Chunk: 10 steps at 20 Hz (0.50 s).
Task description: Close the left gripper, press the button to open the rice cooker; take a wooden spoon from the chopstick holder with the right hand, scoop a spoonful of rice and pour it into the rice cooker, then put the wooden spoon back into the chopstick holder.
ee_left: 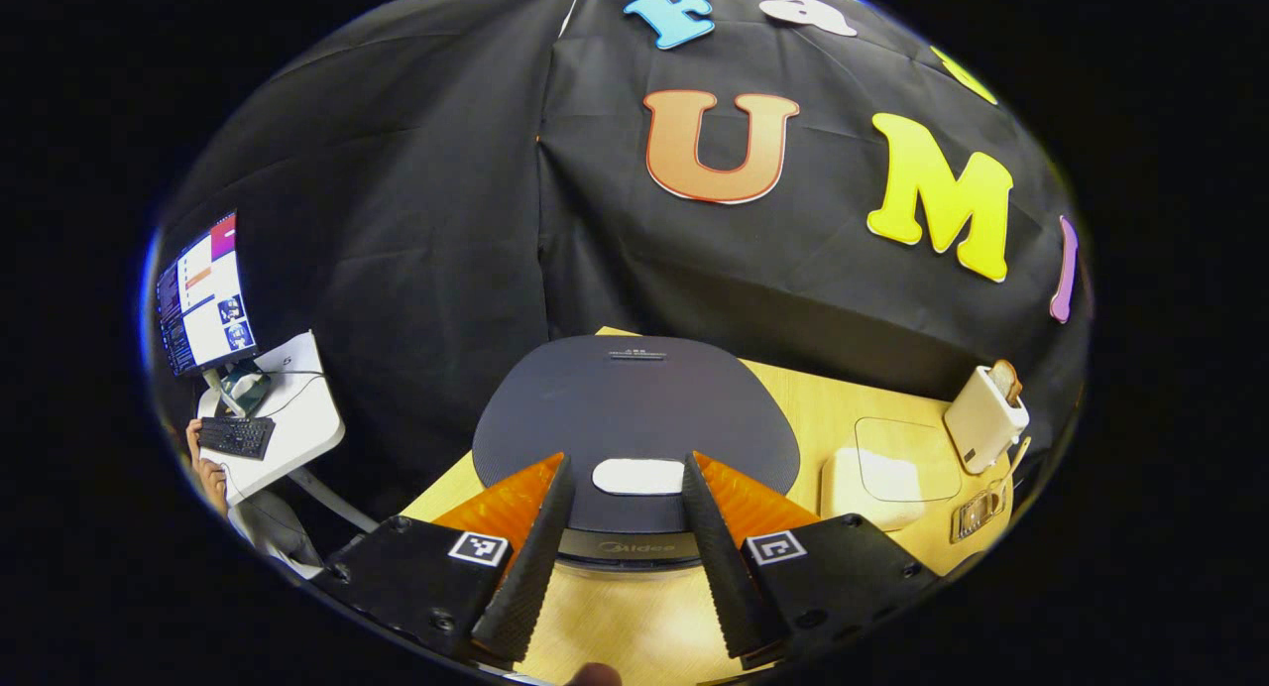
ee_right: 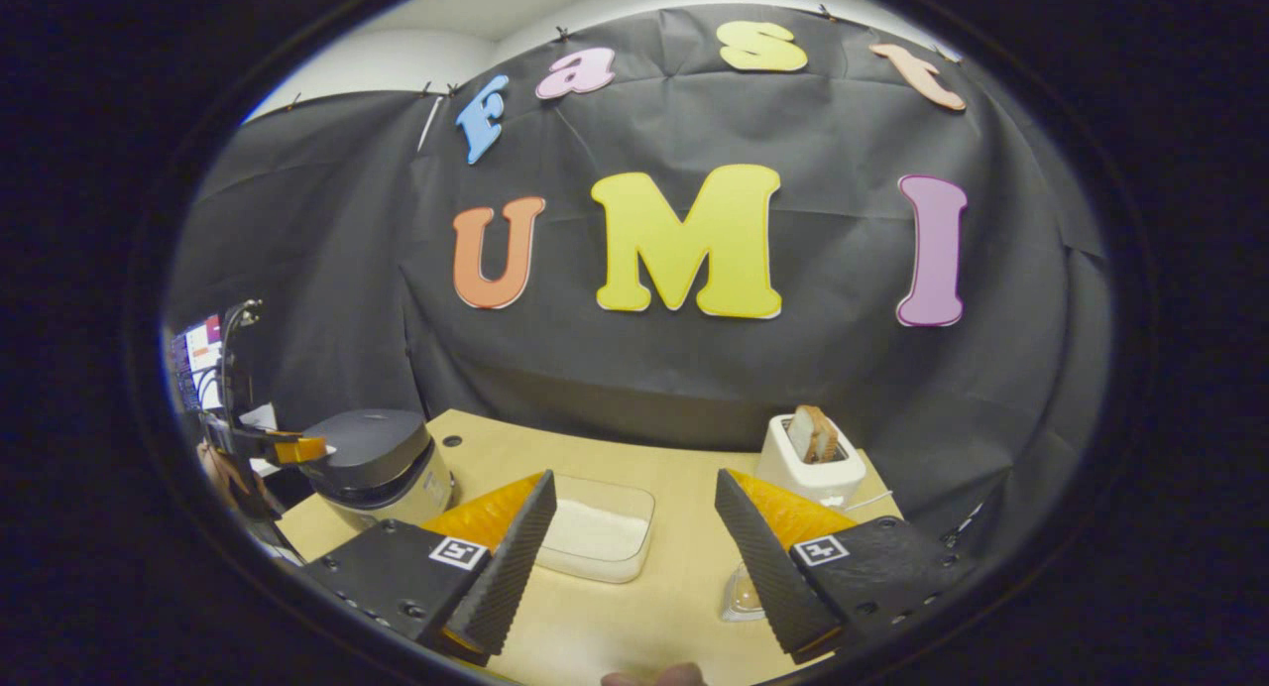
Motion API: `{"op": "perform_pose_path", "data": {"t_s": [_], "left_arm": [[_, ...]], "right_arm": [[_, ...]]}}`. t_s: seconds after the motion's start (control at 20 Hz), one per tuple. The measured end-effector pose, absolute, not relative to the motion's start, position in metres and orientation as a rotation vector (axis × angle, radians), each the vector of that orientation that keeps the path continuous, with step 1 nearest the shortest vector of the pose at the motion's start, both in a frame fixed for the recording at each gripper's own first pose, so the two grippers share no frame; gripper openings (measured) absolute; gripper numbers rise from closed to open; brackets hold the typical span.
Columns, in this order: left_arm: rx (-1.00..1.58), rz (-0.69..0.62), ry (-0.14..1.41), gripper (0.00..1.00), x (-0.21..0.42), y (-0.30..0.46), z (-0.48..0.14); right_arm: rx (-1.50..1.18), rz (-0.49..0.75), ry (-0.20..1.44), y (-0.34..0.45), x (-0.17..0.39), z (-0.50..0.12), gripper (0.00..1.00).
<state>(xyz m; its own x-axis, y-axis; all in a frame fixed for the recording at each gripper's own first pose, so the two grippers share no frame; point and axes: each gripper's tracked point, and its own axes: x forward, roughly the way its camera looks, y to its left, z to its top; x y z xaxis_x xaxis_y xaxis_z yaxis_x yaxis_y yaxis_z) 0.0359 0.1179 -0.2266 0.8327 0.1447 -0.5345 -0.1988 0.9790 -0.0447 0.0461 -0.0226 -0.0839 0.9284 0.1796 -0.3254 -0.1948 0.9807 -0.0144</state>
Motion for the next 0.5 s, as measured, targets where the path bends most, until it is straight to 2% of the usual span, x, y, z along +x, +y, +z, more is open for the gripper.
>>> {"op": "perform_pose_path", "data": {"t_s": [0.1, 0.15, 0.2, 0.5], "left_arm": [[-0.086, 0.191, 0.546, 0.72, 0.034, 0.119, -0.233], [-0.081, 0.194, 0.546, 0.72, 0.033, 0.118, -0.237], [-0.077, 0.196, 0.548, 0.72, 0.033, 0.118, -0.241], [-0.055, 0.204, 0.52, 0.72, 0.031, 0.116, -0.248]], "right_arm": [[-0.051, 0.195, 0.333, -0.02, 0.045, -0.085, 0.96], [-0.052, 0.196, 0.333, -0.019, 0.044, -0.086, 0.93], [-0.049, 0.198, 0.336, -0.018, 0.042, -0.085, 0.96], [-0.03, 0.183, 0.354, -0.021, 0.035, -0.092, 0.96]]}}
